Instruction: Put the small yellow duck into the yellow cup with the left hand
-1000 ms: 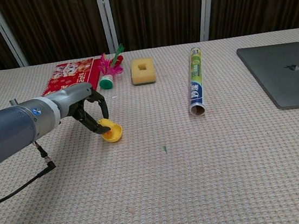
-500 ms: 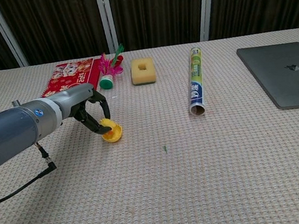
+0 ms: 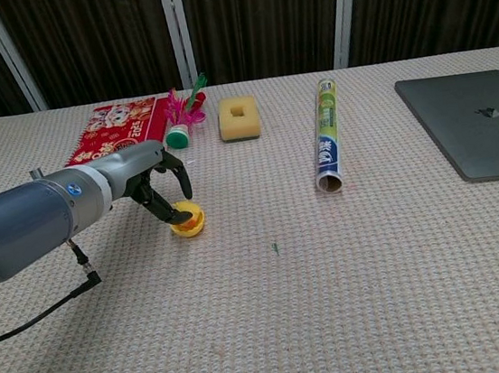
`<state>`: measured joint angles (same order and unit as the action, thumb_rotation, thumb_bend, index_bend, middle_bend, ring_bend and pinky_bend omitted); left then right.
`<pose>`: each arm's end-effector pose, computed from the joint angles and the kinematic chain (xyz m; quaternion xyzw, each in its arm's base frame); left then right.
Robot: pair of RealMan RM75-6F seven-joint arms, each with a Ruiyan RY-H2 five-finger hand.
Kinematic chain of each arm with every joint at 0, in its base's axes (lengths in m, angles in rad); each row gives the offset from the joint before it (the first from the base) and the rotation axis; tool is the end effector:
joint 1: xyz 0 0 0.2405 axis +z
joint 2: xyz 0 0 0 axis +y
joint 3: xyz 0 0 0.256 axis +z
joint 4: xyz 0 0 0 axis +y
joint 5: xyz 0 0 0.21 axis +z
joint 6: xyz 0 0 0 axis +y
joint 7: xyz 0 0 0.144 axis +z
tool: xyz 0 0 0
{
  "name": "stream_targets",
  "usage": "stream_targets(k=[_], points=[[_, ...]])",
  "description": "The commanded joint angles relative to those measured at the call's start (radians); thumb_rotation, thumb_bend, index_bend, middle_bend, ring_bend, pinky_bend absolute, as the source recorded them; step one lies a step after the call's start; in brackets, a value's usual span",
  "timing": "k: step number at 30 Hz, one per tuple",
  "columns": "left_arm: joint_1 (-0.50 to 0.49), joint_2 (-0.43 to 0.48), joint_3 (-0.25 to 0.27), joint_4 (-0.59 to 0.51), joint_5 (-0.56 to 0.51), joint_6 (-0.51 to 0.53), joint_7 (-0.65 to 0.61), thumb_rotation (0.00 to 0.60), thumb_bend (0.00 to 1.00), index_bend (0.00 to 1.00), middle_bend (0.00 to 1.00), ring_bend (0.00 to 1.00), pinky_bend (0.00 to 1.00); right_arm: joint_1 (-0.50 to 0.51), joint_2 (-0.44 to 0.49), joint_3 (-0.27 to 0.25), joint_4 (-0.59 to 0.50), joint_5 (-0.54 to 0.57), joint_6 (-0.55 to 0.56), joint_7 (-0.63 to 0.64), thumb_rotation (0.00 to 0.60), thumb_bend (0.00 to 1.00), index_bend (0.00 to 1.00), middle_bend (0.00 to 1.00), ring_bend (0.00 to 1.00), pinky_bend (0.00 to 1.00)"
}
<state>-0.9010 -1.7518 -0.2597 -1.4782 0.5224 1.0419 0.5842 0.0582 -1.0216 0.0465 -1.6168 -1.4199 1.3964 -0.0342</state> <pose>-0.1086 0.3460 -0.0720 -0.6700 -0.5233 -0.3074 0.4275 -0.3374 -0.1709 0.1843 0.6000 -0.4012 0.3051 0.6213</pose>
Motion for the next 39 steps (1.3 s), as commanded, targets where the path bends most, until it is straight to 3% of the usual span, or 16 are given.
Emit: stream_targets(k=[1,13,19,28,32,35,39], points=[[0.001,0.001,-0.003,-0.006,-0.001,-0.001,-0.005,0.6,0.27,0.41,0.16,0.08,0.0,0.0,0.0,0.0,0.0,-0.001,0.001,-0.001,0.6,0.0,0.1,0.0,0.0,0.0],[0.008,0.02,-0.002,-0.024,0.013,0.003,-0.01,0.6,0.22,0.37,0.15,0.08,0.0,-0.001,0.0,-0.001,0.0,-0.001,0.001,-0.002,0.6,0.0,0.1,0.0,0.0,0.0],[0.028,0.068,-0.005,-0.054,0.052,0.012,-0.038,0.6,0.09,0.25,0.13,0.06,0.0,-0.001,-0.001,0.0,0.001,0.0,0.002,-0.005,0.6,0.0,0.1,0.0,0.0,0.0],[0.123,0.167,0.014,-0.074,0.357,0.134,-0.208,0.6,0.08,0.2,0.08,0.04,0.0,-0.001,-0.003,0.002,-0.001,0.004,0.004,-0.018,0.6,0.0,0.1,0.0,0.0,0.0],[0.181,0.25,0.098,-0.067,0.55,0.198,-0.26,0.6,0.07,0.19,0.0,0.0,0.0,-0.003,-0.004,0.002,-0.001,0.008,0.005,-0.023,0.6,0.0,0.1,0.0,0.0,0.0],[0.235,0.321,0.161,-0.067,0.675,0.248,-0.32,0.6,0.07,0.19,0.0,0.0,0.0,-0.003,-0.004,0.003,-0.002,0.012,0.005,-0.025,0.6,0.0,0.1,0.0,0.0,0.0],[0.309,0.395,0.203,-0.086,0.752,0.314,-0.419,0.6,0.09,0.19,0.0,0.0,0.0,-0.003,-0.005,0.004,-0.004,0.012,0.005,-0.03,0.6,0.0,0.1,0.0,0.0,0.0]])
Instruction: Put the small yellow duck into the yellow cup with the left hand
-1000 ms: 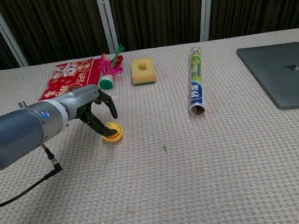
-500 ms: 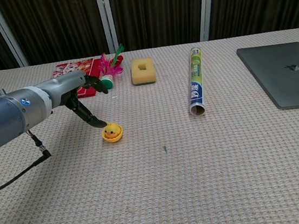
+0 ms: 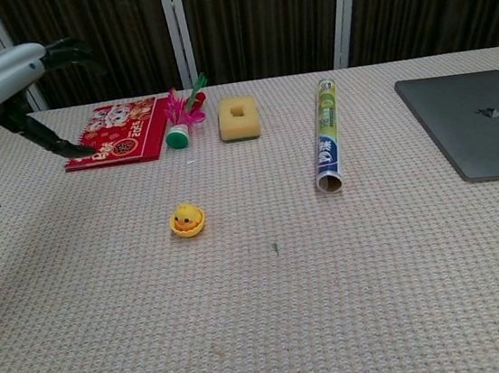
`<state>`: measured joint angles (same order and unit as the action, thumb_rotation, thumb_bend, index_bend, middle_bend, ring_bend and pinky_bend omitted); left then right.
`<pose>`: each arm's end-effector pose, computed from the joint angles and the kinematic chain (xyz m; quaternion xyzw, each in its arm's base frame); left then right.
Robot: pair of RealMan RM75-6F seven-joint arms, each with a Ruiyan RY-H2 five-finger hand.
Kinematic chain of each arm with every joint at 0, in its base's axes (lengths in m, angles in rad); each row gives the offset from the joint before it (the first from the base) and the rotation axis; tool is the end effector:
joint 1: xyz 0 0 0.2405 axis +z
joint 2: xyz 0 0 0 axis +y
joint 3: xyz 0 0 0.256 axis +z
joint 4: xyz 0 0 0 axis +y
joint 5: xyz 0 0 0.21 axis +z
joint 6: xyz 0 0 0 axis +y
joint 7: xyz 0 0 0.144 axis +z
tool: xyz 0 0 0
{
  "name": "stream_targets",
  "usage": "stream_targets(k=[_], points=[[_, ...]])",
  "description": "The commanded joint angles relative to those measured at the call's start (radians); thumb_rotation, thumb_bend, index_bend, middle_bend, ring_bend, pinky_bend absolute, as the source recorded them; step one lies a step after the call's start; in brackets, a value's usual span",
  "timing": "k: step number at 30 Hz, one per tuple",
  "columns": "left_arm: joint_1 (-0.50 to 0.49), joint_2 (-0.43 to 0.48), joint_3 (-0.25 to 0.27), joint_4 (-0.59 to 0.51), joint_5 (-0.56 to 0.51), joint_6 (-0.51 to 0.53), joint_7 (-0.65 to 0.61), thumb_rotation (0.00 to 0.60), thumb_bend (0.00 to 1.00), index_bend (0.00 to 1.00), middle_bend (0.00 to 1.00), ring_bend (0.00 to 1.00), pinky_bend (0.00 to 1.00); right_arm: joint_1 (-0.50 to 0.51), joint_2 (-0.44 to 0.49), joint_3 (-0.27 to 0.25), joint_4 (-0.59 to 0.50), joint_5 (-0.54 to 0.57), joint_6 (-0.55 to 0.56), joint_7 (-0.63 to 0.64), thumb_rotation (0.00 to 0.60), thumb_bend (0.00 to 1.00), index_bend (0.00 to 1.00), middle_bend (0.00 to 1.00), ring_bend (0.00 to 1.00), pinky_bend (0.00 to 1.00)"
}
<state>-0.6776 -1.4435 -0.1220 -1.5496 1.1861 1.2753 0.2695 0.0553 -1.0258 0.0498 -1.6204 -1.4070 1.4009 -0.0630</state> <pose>-0.1664 0.3357 0.0487 -0.6708 -0.3360 -0.4479 0.4863 -0.3380 -0.1705 0.1843 0.5986 -0.3964 0.2979 0.6292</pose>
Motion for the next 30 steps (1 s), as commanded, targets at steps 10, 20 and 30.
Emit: stream_targets(k=[10,20,30], points=[[0.272,0.188,0.122,-0.066,0.112,0.211,-0.217,0.6,0.15,0.15,0.0,0.0,0.0,0.002,-0.002,0.001,-0.009,0.002,-0.002,-0.015,0.6,0.0,0.1,0.0,0.0,0.0],[0.354,0.23,0.167,-0.073,0.066,0.132,-0.292,0.6,0.12,0.06,0.0,0.0,0.0,0.01,-0.005,0.0,-0.016,-0.006,-0.009,-0.022,0.6,0.0,0.1,0.0,0.0,0.0],[0.379,0.228,0.13,-0.08,0.076,0.135,-0.274,0.6,0.12,0.06,0.0,0.0,0.0,0.018,-0.006,0.007,-0.016,0.001,-0.017,-0.01,0.6,0.0,0.1,0.0,0.0,0.0]])
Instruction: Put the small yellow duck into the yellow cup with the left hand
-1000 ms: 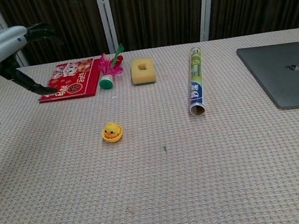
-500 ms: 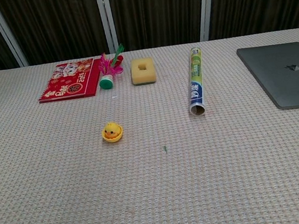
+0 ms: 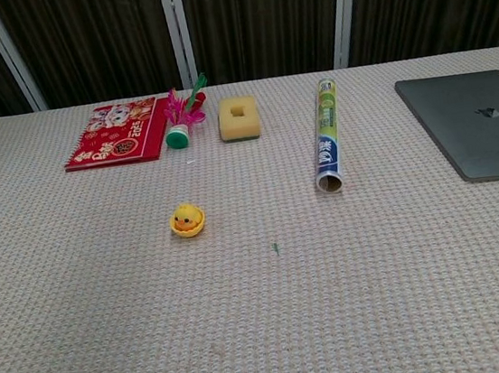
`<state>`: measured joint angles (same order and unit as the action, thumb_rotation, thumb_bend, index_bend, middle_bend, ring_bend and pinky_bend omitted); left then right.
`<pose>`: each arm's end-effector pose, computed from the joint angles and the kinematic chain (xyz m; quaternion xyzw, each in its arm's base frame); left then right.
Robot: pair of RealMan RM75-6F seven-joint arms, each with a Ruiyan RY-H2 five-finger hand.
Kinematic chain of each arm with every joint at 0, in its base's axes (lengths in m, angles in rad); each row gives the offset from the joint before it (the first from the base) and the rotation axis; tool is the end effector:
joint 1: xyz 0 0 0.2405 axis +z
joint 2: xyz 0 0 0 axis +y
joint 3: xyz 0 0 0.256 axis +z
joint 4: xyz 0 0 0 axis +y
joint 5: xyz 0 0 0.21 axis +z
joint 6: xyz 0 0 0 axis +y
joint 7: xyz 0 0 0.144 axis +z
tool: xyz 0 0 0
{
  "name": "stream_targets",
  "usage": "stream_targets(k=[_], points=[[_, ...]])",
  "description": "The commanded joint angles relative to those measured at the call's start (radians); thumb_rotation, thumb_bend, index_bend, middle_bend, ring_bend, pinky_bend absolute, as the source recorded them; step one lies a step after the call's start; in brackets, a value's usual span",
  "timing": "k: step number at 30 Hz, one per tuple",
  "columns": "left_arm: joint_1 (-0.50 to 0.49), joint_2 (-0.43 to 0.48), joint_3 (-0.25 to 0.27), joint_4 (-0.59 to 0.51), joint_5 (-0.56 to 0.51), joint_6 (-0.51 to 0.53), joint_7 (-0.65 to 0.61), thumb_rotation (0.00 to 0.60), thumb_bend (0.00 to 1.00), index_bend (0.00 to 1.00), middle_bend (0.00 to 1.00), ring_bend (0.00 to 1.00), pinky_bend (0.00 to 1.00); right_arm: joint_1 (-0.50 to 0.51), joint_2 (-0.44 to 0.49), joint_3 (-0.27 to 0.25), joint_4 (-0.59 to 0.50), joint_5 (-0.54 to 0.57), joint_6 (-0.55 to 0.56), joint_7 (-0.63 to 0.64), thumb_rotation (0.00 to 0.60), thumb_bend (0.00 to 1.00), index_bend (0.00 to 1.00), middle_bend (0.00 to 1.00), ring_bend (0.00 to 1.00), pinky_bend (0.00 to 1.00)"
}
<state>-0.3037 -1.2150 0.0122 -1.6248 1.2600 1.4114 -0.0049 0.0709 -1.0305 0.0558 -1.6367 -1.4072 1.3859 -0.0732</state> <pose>-0.2956 0.2315 0.1187 -0.5767 -0.4513 -0.3959 0.5541 -0.3322 -0.1767 0.1794 0.6028 -0.3981 0.3036 0.6212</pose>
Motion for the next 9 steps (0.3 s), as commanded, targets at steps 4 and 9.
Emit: stream_targets(k=[4,9], points=[[0.011,0.002,-0.012,-0.009,0.013,-0.008,0.004,0.6,0.12,0.05,0.0,0.0,0.0,0.006,-0.003,0.002,-0.001,0.004,-0.009,-0.002,0.6,0.0,0.1,0.0,0.0,0.0],[0.019,0.002,-0.022,-0.005,0.027,-0.007,0.006,0.6,0.12,0.05,0.0,0.0,0.0,0.009,-0.003,0.004,-0.006,0.01,-0.014,-0.004,0.6,0.0,0.1,0.0,0.0,0.0]])
